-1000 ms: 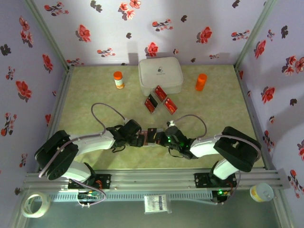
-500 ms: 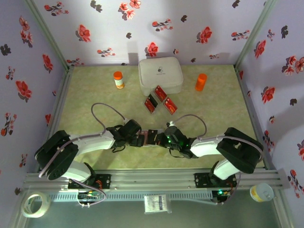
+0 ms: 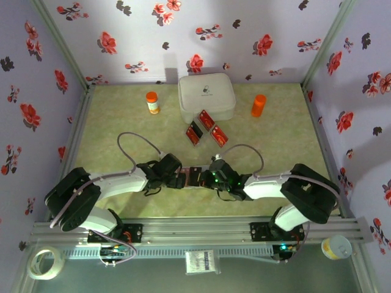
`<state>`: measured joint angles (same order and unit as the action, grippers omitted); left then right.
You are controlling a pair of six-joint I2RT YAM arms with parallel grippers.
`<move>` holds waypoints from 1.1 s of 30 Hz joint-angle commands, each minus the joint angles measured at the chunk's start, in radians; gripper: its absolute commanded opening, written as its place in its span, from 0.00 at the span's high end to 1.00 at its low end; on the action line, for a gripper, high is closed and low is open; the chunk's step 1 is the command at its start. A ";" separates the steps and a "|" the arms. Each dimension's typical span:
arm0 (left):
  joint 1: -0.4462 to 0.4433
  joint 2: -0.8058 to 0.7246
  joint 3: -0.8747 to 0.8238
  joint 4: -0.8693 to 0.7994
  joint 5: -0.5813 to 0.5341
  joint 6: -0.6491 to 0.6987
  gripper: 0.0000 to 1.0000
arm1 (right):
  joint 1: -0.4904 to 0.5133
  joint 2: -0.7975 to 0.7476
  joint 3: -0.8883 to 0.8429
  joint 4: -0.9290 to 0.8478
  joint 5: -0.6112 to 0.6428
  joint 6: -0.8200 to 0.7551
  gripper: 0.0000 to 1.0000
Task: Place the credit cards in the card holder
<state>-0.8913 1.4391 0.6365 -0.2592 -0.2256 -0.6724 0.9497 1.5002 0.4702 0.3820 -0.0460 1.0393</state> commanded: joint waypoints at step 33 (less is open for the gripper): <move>0.009 -0.110 0.000 -0.093 -0.020 -0.049 0.00 | -0.036 0.088 0.268 -0.426 -0.184 -0.210 0.64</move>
<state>-0.8906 1.3674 0.6365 -0.3161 -0.2256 -0.6876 0.9043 1.6241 0.7128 0.0959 -0.2344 0.8787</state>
